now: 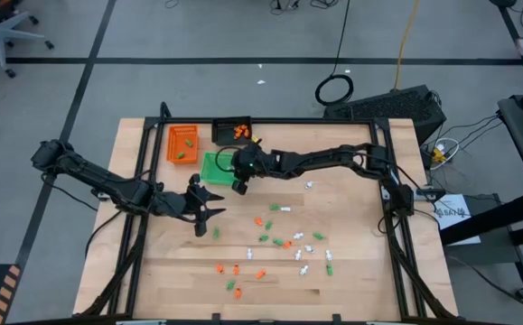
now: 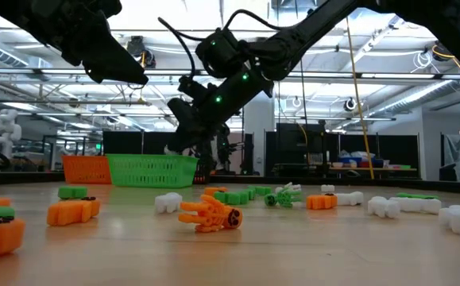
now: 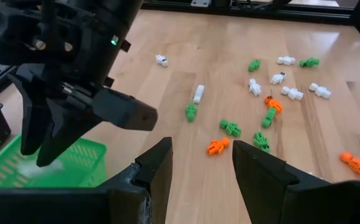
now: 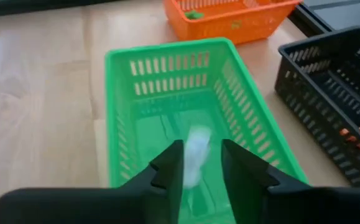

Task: Sort Halloween decoration
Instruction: Put the white skeleton toy into the green bin

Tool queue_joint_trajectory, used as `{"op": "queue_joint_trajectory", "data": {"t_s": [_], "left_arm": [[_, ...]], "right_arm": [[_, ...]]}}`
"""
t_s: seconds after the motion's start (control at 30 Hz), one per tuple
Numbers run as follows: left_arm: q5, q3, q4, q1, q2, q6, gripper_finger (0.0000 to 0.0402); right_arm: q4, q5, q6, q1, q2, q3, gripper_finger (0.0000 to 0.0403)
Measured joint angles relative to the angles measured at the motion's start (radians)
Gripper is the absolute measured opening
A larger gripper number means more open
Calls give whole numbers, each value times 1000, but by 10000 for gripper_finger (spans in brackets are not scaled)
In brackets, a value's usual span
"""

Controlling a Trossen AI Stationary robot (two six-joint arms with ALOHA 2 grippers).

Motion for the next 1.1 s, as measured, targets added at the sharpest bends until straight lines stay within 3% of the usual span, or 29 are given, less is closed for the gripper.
{"op": "queue_joint_trajectory", "data": {"t_s": [0.13, 0.3, 0.5, 0.73, 1.1], "left_arm": [[0, 0, 0, 0, 7, 16, 167], [0, 0, 1, 0, 31, 17, 167], [-1, 0, 10, 0, 101, -36, 167], [52, 0, 105, 0, 209, 4, 167], [207, 1, 359, -5, 359, 156, 167]], "right_arm": [[-31, 1, -16, 6, -37, 0, 141], [-203, 3, -14, 12, -142, 0, 172], [-484, 7, 9, 97, -304, 0, 170], [-705, 113, 115, 284, -347, -1, 165], [-585, 360, 329, 597, -345, -187, 164]]}}
